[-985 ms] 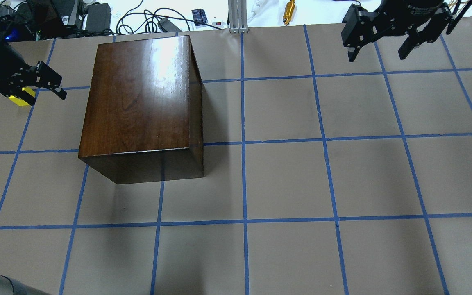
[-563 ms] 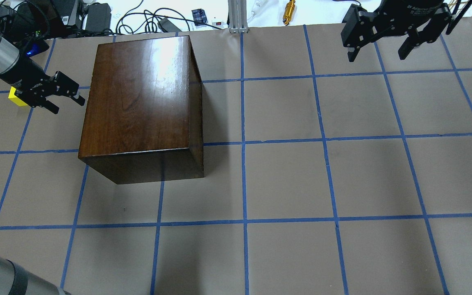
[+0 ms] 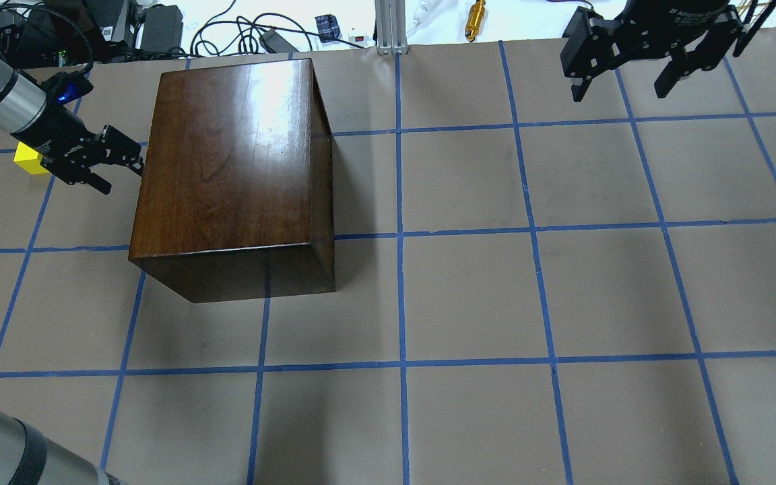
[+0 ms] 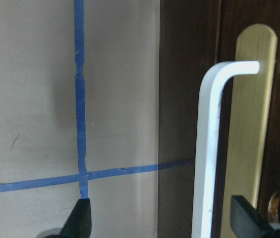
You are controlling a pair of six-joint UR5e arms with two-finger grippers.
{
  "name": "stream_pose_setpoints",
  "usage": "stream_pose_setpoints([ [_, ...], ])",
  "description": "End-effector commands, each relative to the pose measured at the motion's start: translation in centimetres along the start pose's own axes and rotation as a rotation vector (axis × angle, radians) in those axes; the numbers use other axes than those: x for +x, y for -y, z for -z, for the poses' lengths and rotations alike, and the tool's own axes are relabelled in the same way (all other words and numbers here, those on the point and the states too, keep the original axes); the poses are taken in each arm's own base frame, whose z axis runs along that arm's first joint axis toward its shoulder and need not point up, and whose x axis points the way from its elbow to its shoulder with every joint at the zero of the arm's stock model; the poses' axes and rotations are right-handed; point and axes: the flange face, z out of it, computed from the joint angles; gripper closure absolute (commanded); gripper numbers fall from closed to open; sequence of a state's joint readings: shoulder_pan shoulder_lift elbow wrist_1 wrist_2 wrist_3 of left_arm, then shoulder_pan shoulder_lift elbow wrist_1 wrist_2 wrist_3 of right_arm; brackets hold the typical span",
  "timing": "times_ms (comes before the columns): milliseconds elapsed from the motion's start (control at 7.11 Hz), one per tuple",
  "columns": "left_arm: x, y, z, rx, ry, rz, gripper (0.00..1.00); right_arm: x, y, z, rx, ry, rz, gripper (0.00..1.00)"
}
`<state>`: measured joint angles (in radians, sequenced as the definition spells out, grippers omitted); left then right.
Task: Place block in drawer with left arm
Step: 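Hook the left gripper onto the white drawer handle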
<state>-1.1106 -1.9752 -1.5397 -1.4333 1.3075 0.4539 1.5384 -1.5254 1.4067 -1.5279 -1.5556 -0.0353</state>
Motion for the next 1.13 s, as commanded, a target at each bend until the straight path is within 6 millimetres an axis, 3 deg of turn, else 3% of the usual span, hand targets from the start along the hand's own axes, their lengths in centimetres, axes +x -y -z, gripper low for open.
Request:
stream_pose_setpoints([
  [0, -0.2, 0.2, -0.8, -0.009, -0.008, 0.000, 0.00, 0.0, 0.0, 0.0, 0.001, -0.001, 0.000, 0.00],
  [281, -0.6, 0.3, -2.3, -0.026, -0.023, 0.006, 0.00, 0.1, 0.0, 0.0, -0.001, -0.001, -0.001, 0.00],
  [985, -1.1, 0.5, -1.8, -0.004, -0.007, -0.018, 0.00, 0.0, 0.0, 0.0, -0.001, 0.000, 0.000, 0.00],
])
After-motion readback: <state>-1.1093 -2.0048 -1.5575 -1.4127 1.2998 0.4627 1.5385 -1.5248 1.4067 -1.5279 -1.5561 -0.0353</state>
